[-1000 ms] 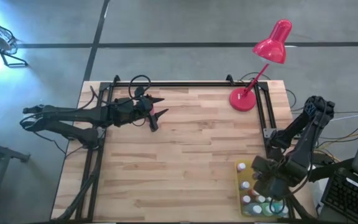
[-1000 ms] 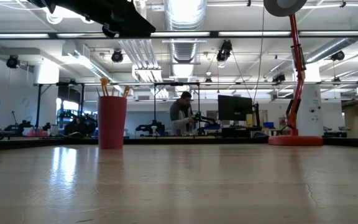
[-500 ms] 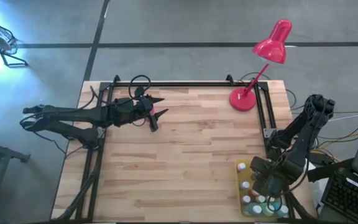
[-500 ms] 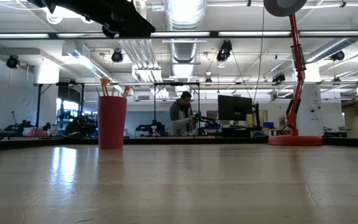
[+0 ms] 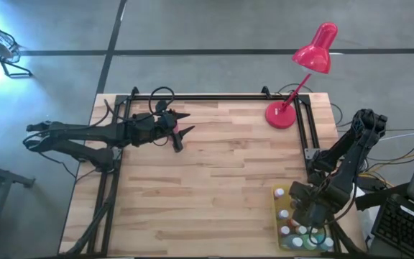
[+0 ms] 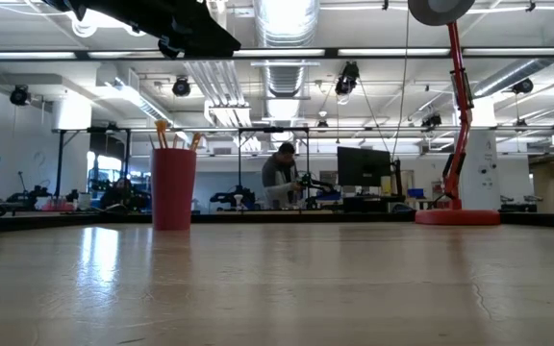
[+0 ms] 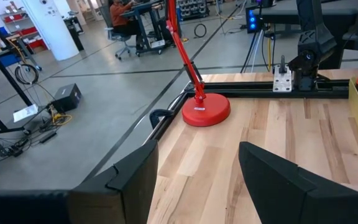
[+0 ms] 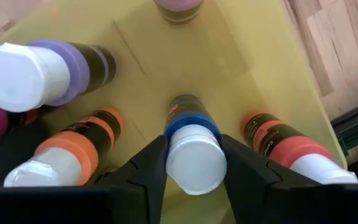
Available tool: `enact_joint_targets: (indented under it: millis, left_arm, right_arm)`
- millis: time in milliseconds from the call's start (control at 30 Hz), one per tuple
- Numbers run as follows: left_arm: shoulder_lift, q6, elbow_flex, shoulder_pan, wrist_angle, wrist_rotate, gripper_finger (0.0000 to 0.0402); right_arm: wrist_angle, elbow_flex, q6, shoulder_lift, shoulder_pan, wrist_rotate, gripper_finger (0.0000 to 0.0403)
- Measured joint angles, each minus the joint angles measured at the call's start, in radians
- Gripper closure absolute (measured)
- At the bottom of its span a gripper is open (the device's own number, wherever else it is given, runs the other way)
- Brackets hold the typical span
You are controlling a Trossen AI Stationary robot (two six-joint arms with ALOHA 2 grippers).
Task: Pick & Place Paint Supplies
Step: Put the blue paint bottle into the yellow bin, then return to Home Position
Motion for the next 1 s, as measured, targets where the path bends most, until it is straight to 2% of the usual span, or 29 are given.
enact_joint_targets:
  millis: [200,533,733,1000]
  left_arm:
    - [0.0,0.0,0.0,0.0,0.0,0.0,0.0172]
    - [0.0,0.0,0.0,0.0,0.0,0.0,0.0172]
    - [0.0,0.0,0.0,0.0,0.0,0.0,0.0172]
    - [0.0,0.0,0.0,0.0,0.0,0.0,0.0172]
  right_arm:
    - [0.001,0.007,-0.002,0.0,0.0,-0.012,0.0244]
    - [-0.006,0.039,-0.014,0.0,-0.001,-0.013,0.0216]
    - [-0.067,0.109,-0.007,0.0,-0.001,-0.009,0.0208]
    - [-0.26,0.287,-0.018,-0.002,-0.001,0.141,0.0232]
